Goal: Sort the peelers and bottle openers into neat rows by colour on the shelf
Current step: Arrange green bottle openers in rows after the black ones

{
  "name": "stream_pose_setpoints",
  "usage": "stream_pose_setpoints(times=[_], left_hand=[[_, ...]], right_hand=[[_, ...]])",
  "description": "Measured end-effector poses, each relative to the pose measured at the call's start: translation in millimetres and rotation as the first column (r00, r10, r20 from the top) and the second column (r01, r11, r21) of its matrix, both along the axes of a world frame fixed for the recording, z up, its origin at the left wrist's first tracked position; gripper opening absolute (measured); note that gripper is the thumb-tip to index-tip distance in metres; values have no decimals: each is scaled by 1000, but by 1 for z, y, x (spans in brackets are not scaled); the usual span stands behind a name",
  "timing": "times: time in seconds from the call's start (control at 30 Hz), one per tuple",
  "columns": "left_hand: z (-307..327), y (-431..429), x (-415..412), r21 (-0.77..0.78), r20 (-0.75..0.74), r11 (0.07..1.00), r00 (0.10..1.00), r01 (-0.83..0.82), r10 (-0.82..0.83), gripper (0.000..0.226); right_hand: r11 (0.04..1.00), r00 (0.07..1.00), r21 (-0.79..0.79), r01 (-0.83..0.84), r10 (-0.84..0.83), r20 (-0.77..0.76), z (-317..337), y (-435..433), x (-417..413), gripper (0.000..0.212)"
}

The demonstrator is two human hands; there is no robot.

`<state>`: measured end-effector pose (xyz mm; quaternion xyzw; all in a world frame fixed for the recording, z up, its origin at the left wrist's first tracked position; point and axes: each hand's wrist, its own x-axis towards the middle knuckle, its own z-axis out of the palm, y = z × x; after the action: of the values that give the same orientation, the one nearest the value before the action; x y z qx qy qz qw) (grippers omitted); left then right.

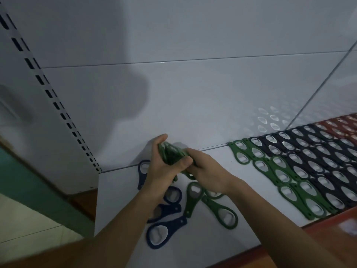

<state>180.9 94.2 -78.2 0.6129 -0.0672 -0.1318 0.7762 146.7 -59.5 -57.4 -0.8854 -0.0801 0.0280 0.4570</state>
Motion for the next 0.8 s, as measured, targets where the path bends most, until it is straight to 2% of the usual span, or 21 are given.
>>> stream_pose_setpoints(times=[0.03, 0.13, 0.2, 0.27, 0.37, 0.43, 0.5, 0.57, 0.63, 0.7, 0.77, 0.8], left_hand=[[1, -6, -1, 20, 23, 1000, 1000, -8, 8, 93], [2, -16, -6, 19, 113, 1000, 994, -12, 9, 76], [2, -21, -7, -11, 112, 999, 993, -32, 33, 65], [1, -28, -8, -120, -16, 991, 998, -66, 64, 60], [5, -38, -14, -314, -252, 943, 967, -114, 33, 50], [6, -43, -23, -394, -320, 913, 947, -104, -30, 37], [8, -43, -31, -434, -357, 898, 929, -70, -100, 35], [8, -43, -34, -451, -397, 892, 904, -43, -157, 52], [8, -42, -35, -468, -396, 884, 897, -14, -195, 58], [7, -42, -35, -465, -375, 886, 907, -6, -191, 52], [8, -45, -37, -442, -387, 897, 905, -14, -177, 49], [9, -48, -38, -416, -401, 909, 903, -30, -154, 55]], right_hand=[[999, 1000, 39, -23, 22, 21, 2, 5, -4, 11], [970, 1000, 242, -10, 14, -14, 6, 13, -15, 19], [941, 994, 320, 108, -99, -45, 6, 10, -20, 40], [857, 953, 417, 304, -275, -129, 1, 4, -25, 56], [766, 903, 483, 425, -396, -165, -2, 0, -31, 54], [720, 861, 485, 496, -481, -167, -6, 6, -33, 53], [649, 792, 481, 589, -583, -183, -12, 13, -33, 53], [582, 725, 476, 659, -660, -197, -17, 15, -31, 52], [501, 684, 517, 694, -683, -255, -19, 17, -28, 51], [437, 664, 562, 702, -686, -296, -18, 20, -28, 48], [413, 639, 564, 715, -714, -288, -15, 25, -29, 44], [424, 633, 551, 719, -726, -268, -15, 26, -30, 42]])
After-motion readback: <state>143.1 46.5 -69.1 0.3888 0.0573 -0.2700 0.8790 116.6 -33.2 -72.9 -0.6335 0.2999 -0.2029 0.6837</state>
